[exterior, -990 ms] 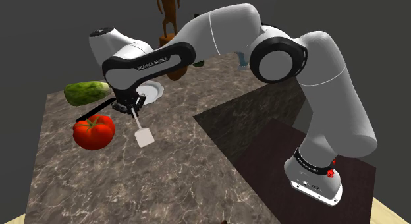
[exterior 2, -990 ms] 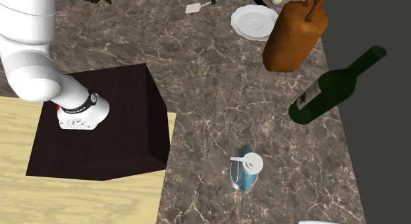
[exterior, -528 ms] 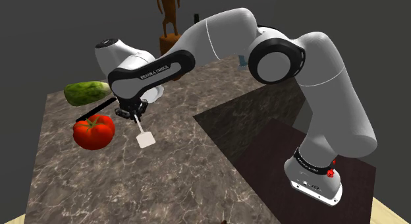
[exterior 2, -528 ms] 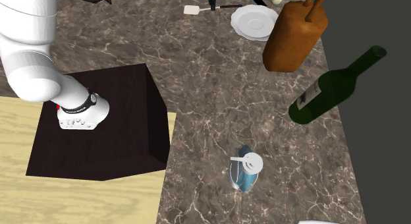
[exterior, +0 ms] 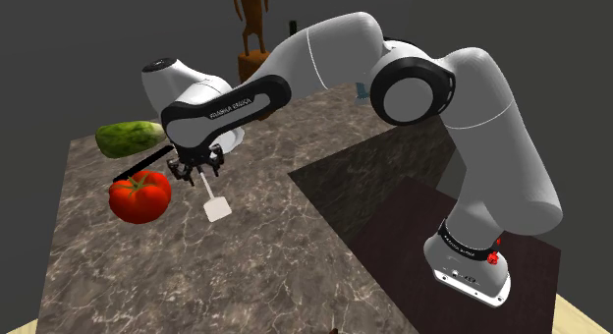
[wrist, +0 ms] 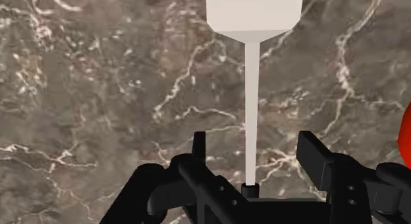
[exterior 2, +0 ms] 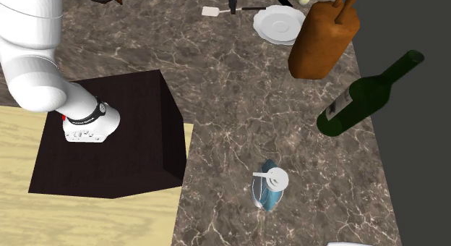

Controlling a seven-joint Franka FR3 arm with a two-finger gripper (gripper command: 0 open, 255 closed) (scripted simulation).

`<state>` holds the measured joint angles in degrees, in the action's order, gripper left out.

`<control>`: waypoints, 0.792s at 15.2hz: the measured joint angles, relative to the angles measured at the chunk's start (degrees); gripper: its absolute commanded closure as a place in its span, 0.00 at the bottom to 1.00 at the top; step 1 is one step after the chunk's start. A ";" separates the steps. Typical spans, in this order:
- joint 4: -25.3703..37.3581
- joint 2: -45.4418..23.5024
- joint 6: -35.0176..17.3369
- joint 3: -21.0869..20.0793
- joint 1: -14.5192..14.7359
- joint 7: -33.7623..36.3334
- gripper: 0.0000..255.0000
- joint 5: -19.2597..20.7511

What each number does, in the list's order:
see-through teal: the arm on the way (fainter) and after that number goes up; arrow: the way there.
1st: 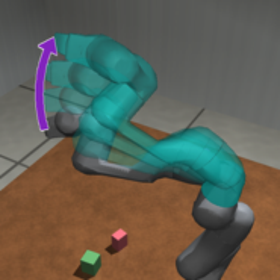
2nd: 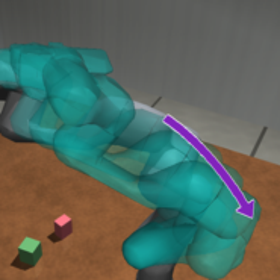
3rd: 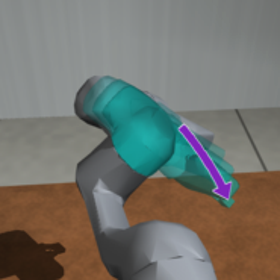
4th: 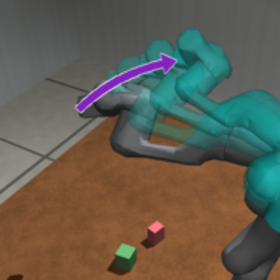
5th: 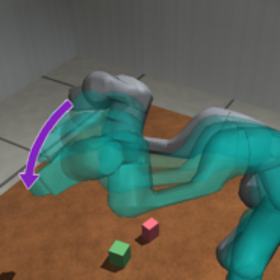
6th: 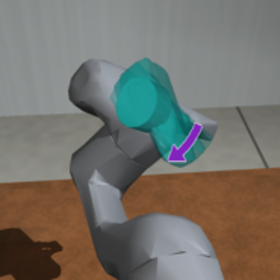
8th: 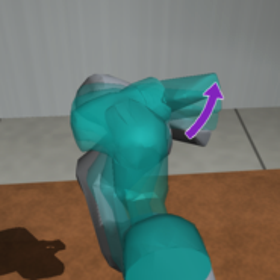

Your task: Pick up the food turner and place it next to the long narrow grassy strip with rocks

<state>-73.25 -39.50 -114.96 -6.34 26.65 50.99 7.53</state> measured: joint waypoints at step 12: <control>3.72 2.13 5.81 -0.23 0.22 -0.28 0.00 -0.33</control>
<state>-69.53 -37.37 -109.15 -6.57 26.87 50.71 7.20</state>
